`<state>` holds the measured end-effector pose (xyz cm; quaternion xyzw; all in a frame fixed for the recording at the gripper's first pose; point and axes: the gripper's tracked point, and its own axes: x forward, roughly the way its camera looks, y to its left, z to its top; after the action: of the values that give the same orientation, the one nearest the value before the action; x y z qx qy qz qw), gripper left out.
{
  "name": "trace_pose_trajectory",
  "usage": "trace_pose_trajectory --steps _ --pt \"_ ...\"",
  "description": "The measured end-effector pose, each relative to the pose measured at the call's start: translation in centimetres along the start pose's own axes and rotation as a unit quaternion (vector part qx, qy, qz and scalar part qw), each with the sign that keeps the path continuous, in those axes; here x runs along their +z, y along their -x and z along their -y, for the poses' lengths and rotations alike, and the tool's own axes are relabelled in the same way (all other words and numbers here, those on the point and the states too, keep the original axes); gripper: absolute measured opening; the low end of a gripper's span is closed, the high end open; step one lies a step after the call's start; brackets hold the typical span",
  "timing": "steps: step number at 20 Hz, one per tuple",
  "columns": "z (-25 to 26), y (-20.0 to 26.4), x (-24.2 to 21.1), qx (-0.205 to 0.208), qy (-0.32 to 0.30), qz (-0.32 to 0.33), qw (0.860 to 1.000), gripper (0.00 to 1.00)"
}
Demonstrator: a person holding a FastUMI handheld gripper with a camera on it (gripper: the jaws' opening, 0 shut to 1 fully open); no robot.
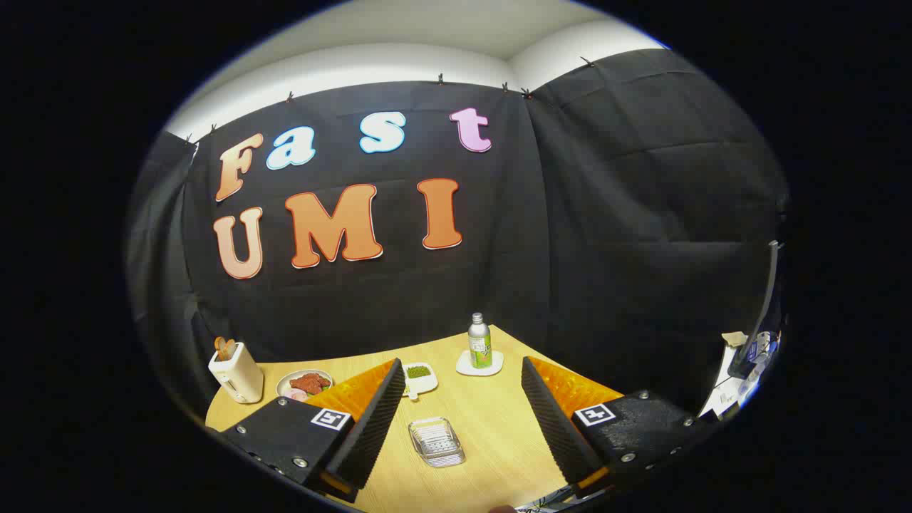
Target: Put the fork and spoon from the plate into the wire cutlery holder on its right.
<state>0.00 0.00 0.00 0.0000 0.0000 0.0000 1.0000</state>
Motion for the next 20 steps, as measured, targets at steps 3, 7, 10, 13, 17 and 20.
trace_pose_trajectory --steps 3,7,10,13,17,20 --pt "-0.8 -0.2 0.6 0.011 0.007 0.003 1.0 0.98" --pt "-3.2 -0.9 0.8 0.029 0.014 0.012 0.999 0.98" --pt "-6.6 -1.4 -0.6 0.06 0.0 0.002 0.998 0.98" --pt "-9.5 -1.9 -1.7 0.083 -0.002 -0.011 0.997 0.98" --pt "-13.7 -2.0 -3.6 0.109 0.011 -0.023 0.994 0.98" --pt "-16.8 -1.9 -5.9 0.128 0.028 -0.036 0.991 0.98"
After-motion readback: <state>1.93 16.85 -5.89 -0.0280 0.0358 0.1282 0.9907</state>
